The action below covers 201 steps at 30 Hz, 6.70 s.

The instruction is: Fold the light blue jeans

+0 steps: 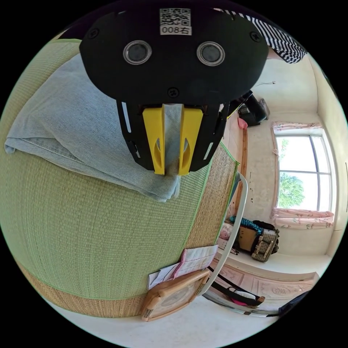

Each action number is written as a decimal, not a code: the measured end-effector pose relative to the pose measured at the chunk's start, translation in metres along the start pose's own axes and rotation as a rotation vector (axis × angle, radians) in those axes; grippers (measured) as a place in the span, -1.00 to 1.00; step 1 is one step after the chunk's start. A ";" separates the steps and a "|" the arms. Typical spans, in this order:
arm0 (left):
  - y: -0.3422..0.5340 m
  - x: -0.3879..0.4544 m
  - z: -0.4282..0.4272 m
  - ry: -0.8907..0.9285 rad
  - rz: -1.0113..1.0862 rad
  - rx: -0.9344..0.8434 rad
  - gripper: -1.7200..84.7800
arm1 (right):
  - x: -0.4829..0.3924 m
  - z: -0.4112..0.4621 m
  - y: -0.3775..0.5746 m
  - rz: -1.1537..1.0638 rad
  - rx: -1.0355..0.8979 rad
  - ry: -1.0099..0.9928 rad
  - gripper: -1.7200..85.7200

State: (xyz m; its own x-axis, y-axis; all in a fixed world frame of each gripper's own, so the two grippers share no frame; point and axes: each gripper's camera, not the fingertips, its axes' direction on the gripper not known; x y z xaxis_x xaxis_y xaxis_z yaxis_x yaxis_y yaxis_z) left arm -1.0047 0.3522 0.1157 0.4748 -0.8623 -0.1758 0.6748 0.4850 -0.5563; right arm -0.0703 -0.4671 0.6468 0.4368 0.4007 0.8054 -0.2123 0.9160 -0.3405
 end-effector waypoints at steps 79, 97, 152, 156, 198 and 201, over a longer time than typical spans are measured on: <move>0.101 0.118 0.025 -0.328 0.164 -0.058 -0.87 | -0.070 0.020 -0.015 -0.492 -0.082 0.346 -0.94; 0.131 0.161 0.063 -0.327 0.260 -0.178 -0.96 | -0.096 0.001 -0.003 -0.531 -0.146 0.379 -0.96; 0.164 0.320 0.242 -0.252 0.477 -0.440 -0.96 | 0.088 -0.365 0.222 -0.053 0.080 0.068 -0.96; 0.166 0.317 0.264 -0.281 0.471 -0.508 -0.96 | 0.067 -0.347 0.285 -0.153 -0.086 -0.022 -0.96; 0.139 0.239 0.388 0.265 0.021 -0.705 -0.93 | 0.190 -0.423 0.482 0.344 0.052 -0.436 -0.72; 0.133 0.234 0.384 0.281 0.035 -0.690 -0.93 | 0.194 -0.422 0.482 0.369 0.069 -0.495 -0.70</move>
State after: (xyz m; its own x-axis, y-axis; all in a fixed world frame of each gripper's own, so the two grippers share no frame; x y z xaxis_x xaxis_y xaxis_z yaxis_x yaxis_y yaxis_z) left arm -0.5867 0.2714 0.3125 0.2646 -0.8975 -0.3528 0.1099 0.3916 -0.9136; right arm 0.2810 0.0612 0.4340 -0.1295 0.6178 0.7756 -0.3354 0.7088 -0.6205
